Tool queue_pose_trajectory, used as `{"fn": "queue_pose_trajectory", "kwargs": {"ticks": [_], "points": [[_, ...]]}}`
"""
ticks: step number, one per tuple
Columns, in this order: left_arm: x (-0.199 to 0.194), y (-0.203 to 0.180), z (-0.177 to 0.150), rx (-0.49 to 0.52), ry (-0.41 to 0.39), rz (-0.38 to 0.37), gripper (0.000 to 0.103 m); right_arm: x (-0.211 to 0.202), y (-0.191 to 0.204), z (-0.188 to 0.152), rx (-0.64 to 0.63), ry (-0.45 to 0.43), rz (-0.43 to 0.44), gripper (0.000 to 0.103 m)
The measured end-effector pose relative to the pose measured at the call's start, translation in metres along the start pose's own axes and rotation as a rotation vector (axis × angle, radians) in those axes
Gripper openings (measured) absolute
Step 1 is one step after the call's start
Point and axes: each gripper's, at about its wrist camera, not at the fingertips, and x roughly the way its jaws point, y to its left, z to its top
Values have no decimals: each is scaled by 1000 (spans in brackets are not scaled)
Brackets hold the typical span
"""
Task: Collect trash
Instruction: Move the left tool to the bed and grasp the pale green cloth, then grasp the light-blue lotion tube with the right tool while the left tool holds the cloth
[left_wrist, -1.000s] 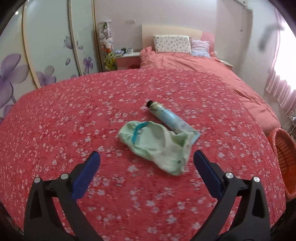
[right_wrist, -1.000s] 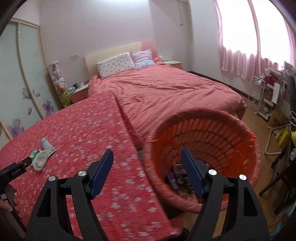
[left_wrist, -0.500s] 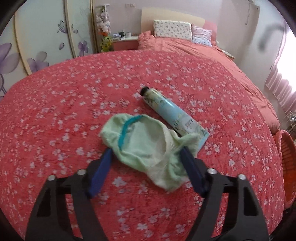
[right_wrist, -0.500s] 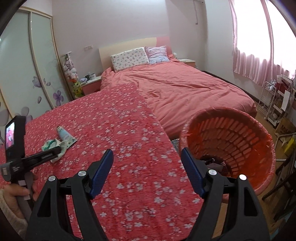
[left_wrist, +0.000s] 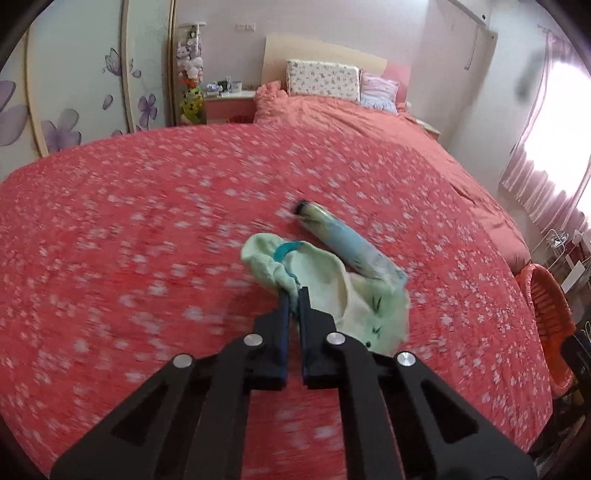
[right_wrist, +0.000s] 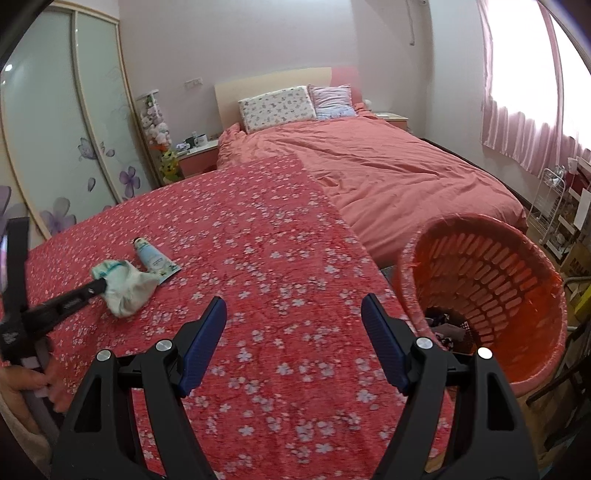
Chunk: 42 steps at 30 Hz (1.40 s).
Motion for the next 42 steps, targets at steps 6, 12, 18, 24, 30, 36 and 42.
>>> {"fn": "queue_pose_trajectory", "kwargs": {"ticks": [6, 12, 18, 24, 30, 36, 42], "points": [[-8, 30, 3, -6, -7, 6, 10, 7, 21, -1, -34, 16, 23, 75], [2, 39, 2, -69, 21, 24, 46, 8, 33, -1, -61, 17, 31, 75], [14, 35, -3, -80, 64, 51, 48, 12, 38, 0, -68, 24, 41, 75], [13, 19, -9, -87, 75, 39, 40, 19, 41, 0, -71, 37, 52, 75], [17, -1, -11, -70, 61, 32, 53, 25, 40, -1, -59, 51, 59, 75], [24, 4, -3, -51, 61, 27, 8, 33, 46, 4, -64, 60, 68, 75], [6, 50, 7, -40, 8, 52, 8, 48, 59, 11, -69, 82, 103, 75]]}}
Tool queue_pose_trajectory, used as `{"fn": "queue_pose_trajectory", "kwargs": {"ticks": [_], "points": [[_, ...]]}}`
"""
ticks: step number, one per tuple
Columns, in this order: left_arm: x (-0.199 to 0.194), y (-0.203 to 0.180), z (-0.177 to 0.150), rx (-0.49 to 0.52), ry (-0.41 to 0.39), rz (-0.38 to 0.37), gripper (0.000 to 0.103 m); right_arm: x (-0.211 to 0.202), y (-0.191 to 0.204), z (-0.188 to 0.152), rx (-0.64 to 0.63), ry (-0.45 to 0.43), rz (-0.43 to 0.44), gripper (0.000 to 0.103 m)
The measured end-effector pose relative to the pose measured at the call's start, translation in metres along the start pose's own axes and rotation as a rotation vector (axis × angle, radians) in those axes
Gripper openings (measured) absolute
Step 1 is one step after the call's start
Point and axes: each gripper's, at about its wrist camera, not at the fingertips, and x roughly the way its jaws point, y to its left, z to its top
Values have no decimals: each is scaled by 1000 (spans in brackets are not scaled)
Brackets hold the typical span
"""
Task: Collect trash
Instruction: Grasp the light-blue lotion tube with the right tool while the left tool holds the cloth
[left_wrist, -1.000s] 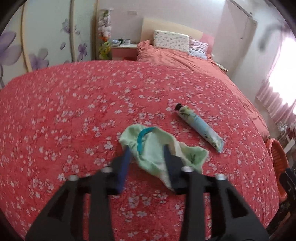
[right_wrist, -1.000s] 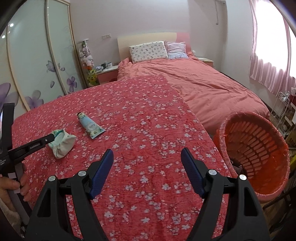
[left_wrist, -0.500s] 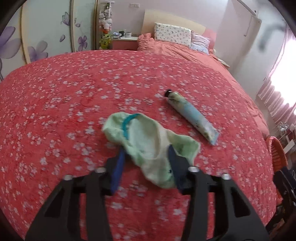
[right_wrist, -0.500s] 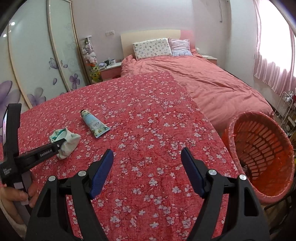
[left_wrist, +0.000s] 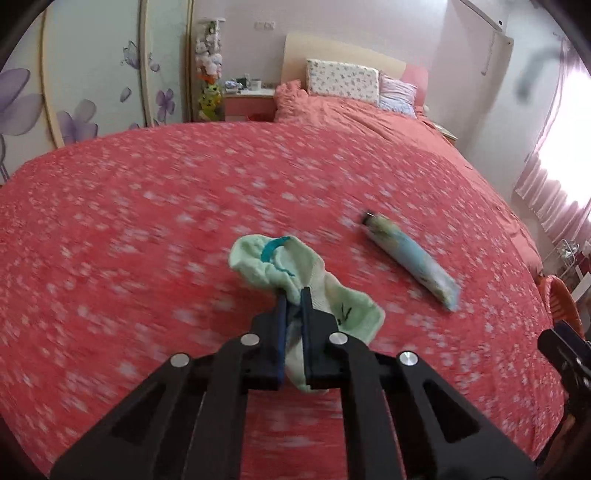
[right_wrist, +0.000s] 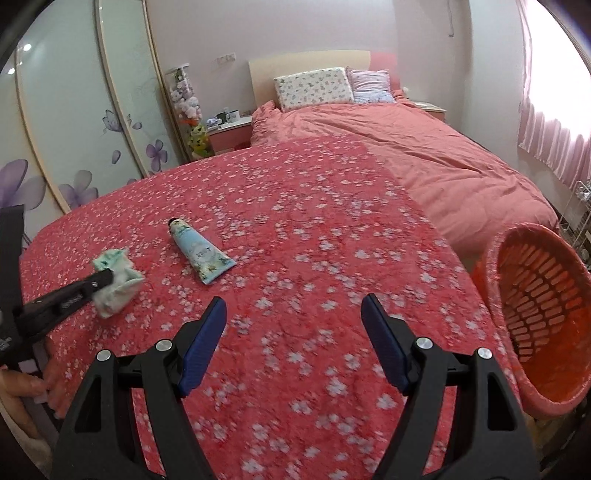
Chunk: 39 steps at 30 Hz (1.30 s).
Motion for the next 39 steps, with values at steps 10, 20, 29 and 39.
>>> {"fn": "queue_pose_trajectory", "kwargs": {"ticks": [10, 20, 29, 39], "points": [[10, 64, 3, -41, 43, 47, 11, 47, 45, 27, -63, 38, 96, 75], [10, 82, 0, -87, 42, 4, 13, 92, 84, 51, -146, 84, 162, 69], [7, 110, -3, -120, 40, -37, 13, 119, 105, 53, -226, 150, 147, 48], [3, 114, -3, -126, 37, -54, 16, 103, 67, 47, -73, 132, 29, 30]]}}
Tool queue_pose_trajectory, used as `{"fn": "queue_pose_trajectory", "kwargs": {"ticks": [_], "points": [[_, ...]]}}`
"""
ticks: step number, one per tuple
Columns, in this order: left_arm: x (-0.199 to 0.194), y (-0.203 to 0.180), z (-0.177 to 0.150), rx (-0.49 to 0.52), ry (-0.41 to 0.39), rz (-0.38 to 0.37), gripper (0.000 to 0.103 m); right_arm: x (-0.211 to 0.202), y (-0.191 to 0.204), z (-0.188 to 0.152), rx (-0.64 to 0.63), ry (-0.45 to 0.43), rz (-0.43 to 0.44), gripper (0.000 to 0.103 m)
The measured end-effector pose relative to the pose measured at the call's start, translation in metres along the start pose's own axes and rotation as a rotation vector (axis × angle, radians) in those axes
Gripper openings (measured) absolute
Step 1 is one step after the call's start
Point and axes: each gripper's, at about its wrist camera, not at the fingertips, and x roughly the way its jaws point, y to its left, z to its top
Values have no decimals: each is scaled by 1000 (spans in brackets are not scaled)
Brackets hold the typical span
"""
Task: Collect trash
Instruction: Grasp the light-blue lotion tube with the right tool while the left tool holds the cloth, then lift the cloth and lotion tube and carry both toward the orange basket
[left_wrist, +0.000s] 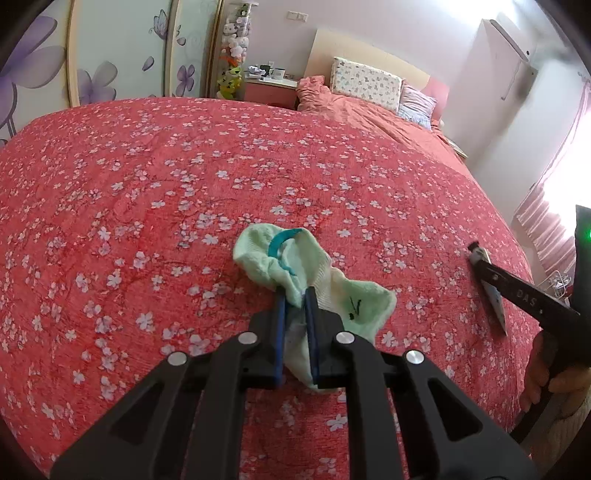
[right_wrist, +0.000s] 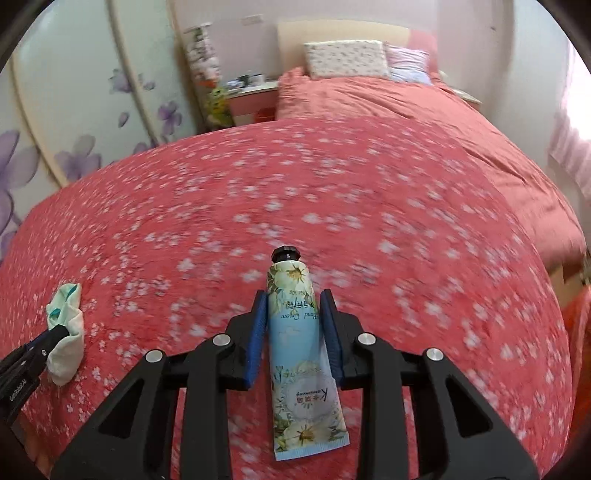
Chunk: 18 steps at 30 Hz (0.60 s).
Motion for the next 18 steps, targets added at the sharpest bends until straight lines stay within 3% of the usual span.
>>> {"fn": "queue_pose_trajectory", "kwargs": {"ticks": [3, 5, 6, 10, 18], "points": [[-1, -5, 0, -18, -1, -22, 30, -4, -7, -7, 0, -15, 12, 30], [-2, -9, 1, -25, -3, -13, 58, -5, -10, -11, 3, -11, 20, 31], [-2, -13, 2, -22, -8, 13, 60, -5, -11, -12, 8, -11, 24, 31], [1, -20, 1, 7, -17, 67, 54, -6, -15, -13, 14, -11, 36, 31], [-1, -17, 2, -26, -25, 80, 48, -5, -8, -10, -14, -6, 3, 31]]}}
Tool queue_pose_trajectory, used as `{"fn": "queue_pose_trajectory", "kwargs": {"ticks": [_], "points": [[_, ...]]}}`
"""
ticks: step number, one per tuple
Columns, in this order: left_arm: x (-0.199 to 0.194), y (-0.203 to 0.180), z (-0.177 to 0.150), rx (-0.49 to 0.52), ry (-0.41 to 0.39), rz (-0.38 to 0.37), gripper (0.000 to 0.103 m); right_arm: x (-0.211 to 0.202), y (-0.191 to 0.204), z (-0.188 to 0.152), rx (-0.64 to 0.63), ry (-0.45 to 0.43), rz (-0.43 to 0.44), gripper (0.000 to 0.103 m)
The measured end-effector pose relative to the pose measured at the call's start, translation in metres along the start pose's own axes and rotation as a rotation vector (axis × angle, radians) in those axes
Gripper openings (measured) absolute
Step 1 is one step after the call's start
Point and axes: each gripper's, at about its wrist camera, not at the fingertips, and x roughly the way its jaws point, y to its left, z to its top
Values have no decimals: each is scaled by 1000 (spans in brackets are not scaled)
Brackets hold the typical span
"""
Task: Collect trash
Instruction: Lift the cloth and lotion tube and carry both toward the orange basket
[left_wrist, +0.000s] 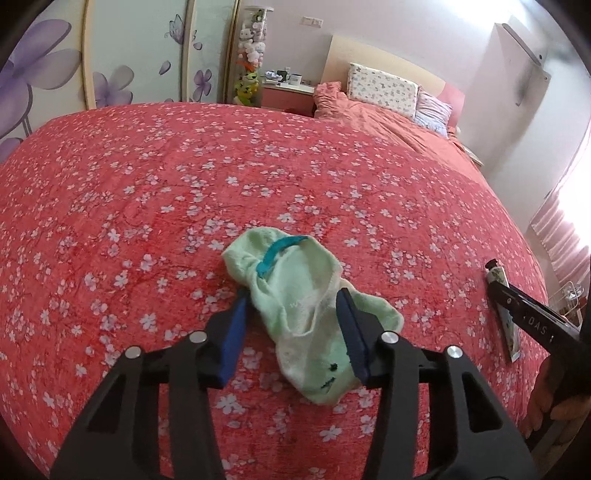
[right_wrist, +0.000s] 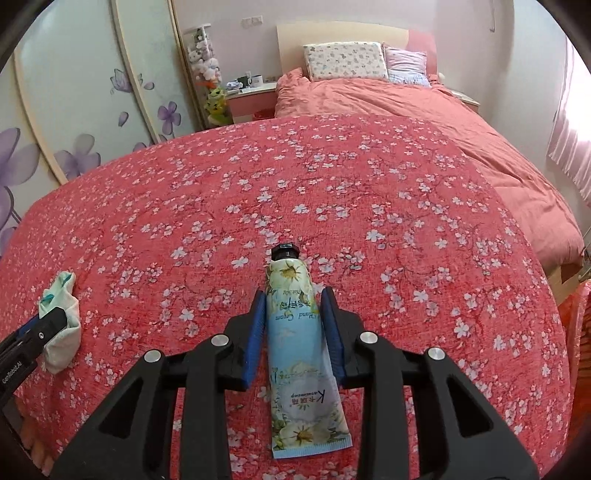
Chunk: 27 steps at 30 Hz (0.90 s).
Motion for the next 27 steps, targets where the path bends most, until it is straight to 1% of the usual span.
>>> {"fn": "queue_pose_trajectory", "kwargs": {"ticks": [2, 5, 9, 10, 11, 12, 13, 14, 16, 22, 27], "points": [[1, -3, 0, 10, 1, 12, 46, 0, 0, 1, 2, 0, 2, 31], [2, -12, 0, 57, 10, 48, 45, 1, 0, 2, -9, 2, -10, 31], [4, -25, 2, 69, 22, 62, 46, 2, 6, 3, -14, 2, -16, 31], [5, -27, 4, 69, 23, 73, 44, 2, 5, 3, -10, 2, -14, 31], [6, -27, 4, 71, 23, 85, 35, 3, 4, 3, -7, 1, -12, 31], [8, -28, 5, 77, 23, 93, 28, 2, 4, 3, -4, 0, -9, 30], [8, -30, 6, 81, 24, 88, 16, 2, 3, 3, 0, -2, -8, 29], [8, -31, 6, 80, 24, 84, 11, 2, 1, 3, 5, -4, -2, 29], [7, -31, 8, 80, 21, 63, 8, 0, -2, 2, 14, -7, 10, 28], [-4, -24, 10, 47, -6, -6, 7, -14, -19, -7, 51, -27, 27, 28], [-22, -35, 10, 60, -49, -42, 7, -37, -33, -9, 81, -69, 35, 28]]}}
